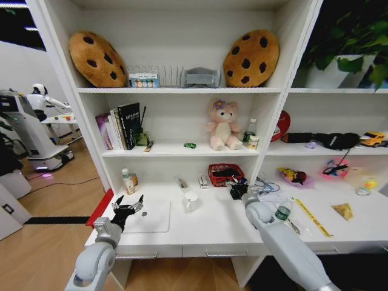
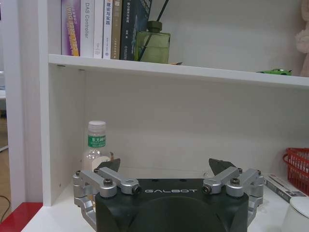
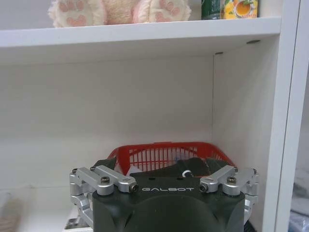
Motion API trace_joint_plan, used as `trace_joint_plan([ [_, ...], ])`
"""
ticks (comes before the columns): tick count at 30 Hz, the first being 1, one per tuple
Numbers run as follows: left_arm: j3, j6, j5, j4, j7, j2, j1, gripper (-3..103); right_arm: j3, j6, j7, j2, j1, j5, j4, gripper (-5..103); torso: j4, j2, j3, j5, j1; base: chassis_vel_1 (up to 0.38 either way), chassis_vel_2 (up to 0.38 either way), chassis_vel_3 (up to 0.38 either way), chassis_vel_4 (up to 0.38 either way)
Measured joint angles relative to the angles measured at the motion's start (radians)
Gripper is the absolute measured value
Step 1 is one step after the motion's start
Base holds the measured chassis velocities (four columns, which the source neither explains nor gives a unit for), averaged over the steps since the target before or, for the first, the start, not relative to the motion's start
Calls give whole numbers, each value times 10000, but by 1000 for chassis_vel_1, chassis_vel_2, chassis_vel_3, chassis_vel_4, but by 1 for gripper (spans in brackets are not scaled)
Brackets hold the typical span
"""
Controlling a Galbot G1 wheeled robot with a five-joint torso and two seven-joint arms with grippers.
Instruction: Organize the objects on the table.
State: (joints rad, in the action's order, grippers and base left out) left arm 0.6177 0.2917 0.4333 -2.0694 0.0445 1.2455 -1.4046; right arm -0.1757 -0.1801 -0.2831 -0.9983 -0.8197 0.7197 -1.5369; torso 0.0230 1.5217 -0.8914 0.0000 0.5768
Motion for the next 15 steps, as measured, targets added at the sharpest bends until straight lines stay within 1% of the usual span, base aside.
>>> trace_joint_plan([
  [1, 0, 0, 0, 0, 0, 0, 0, 100, 0, 0, 0, 0, 0, 0, 0, 100, 0, 0, 0, 0, 0, 0, 0, 0, 0],
  [2, 0, 0, 0, -1, 0, 0, 0, 100, 3, -154, -208, -23, -3, 475, -209, 100, 0, 0, 0, 0, 0, 0, 0, 0, 0],
  [4, 0, 0, 0, -1, 0, 0, 0, 100, 45, -352, -652, -73, -18, 1133, -543, 100, 0, 0, 0, -1, -1, 0, 0, 0, 0],
  [5, 0, 0, 0, -1, 0, 0, 0, 100, 45, -352, -652, -73, -18, 1133, -543, 100, 0, 0, 0, -1, -1, 0, 0, 0, 0],
  [7, 0, 0, 0, 0, 0, 0, 0, 100, 162, -533, -1303, -134, -18, 1722, -923, 100, -1, 1, 0, 0, -1, 0, 0, 0, 0],
  [8, 0, 0, 0, 0, 0, 0, 0, 100, 162, -533, -1303, -134, -18, 1722, -923, 100, -1, 1, 0, 0, -1, 0, 0, 0, 0],
  [9, 0, 0, 0, 0, 0, 0, 0, 100, 197, -686, -1632, -144, -12, 1922, -1092, 100, -1, 0, 0, 0, -1, 0, 0, 0, 0],
  [10, 0, 0, 0, 0, 0, 0, 0, 100, 197, -686, -1632, -144, -12, 1922, -1092, 100, -1, 0, 0, 0, -1, 0, 0, 0, 0],
  [12, 0, 0, 0, 0, 0, 0, 0, 100, 192, -1301, -2332, -88, -26, 2291, -1504, 100, -1, 0, 0, -1, -1, 0, 0, 0, 0],
  [13, 0, 0, 0, 0, 0, 0, 0, 100, 192, -1301, -2332, -88, -26, 2291, -1504, 100, -1, 0, 0, -1, -1, 0, 0, 0, 0],
  [14, 0, 0, 0, 0, 0, 0, 0, 100, 139, -1583, -2579, -32, -73, 2348, -1658, 100, -1, 0, 0, 0, -1, 0, 0, 0, 0],
  [15, 0, 0, 0, 0, 0, 0, 0, 100, 139, -1583, -2579, -32, -73, 2348, -1658, 100, -1, 0, 0, 0, -1, 0, 0, 0, 0],
])
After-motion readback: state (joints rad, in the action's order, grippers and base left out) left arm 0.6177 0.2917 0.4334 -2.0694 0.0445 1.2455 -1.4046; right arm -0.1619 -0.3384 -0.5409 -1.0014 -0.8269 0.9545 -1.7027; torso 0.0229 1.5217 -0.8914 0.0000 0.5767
